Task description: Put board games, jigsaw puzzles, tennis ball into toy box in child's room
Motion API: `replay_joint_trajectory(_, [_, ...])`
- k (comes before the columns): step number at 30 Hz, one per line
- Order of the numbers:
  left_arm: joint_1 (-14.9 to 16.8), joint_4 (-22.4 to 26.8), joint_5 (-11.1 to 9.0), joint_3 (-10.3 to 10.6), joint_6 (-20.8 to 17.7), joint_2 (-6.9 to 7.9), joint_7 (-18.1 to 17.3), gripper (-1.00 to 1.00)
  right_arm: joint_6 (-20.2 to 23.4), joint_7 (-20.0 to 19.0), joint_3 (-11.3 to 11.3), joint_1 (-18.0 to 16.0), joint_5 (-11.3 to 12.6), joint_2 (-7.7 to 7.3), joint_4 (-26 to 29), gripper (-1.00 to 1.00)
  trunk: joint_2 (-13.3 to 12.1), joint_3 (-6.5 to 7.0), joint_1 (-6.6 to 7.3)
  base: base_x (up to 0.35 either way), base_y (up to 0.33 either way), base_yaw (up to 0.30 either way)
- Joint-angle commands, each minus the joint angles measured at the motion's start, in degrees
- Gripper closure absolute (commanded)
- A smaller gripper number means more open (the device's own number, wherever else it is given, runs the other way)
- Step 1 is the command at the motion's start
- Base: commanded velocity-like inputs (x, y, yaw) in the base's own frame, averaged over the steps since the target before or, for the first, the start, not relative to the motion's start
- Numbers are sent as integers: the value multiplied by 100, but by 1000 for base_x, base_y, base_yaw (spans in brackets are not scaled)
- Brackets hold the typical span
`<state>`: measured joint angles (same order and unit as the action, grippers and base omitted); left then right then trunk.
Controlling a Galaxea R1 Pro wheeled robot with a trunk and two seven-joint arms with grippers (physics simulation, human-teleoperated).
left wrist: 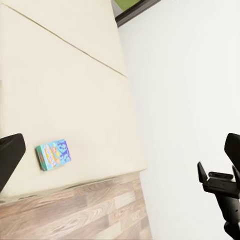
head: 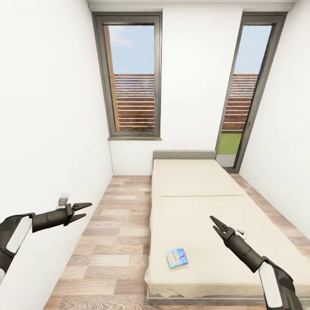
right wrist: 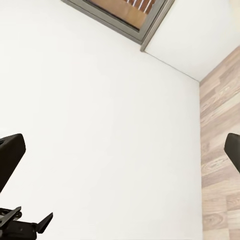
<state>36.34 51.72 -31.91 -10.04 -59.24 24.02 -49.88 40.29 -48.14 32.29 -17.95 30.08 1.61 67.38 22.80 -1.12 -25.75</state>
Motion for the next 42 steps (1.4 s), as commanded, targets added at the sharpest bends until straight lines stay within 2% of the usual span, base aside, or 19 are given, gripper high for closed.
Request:
replay_joint_trajectory(1, [5,-4,20,-1,-17,-1,-28,-100,35,-11,32,-7,8,6,4,-100,12,-12,-4,5,282,0])
replay_joint_trajectory(11, [-7,-24,-9,18,-24,-46,-84,-100,26,-11,65,-7,10,6,3,-100,12,1,-4,107,180,-37])
replay_joint_trajectory(16, [-12,-44,-4,192,-20,-144,-53,-100,30,-11,73,-7,14,6,-3,-100,12,31,-4,168,39,-177])
replay_joint_trajectory(24, [-13,-11,0,397,-17,-170,-57,-100,17,-8,75,-7,15,-65,-31,-100,12,85,-4,40,6,-204])
replay_joint_trajectory(36, [-9,-6,0,425,-6,-178,16,-100,-1,13,68,-13,9,-83,-40,-100,12,167,-4,5,0,-209])
replay_joint_trajectory(40, [-11,-5,12,451,8,-212,79,-100,-3,20,67,-15,8,-82,-40,-100,12,192,-4,89,0,-192])
replay_joint_trajectory(42, [-8,0,30,532,35,-294,254,-100,-16,27,65,-15,1,-81,-39,-100,12,197,-4,176,-3,-92])
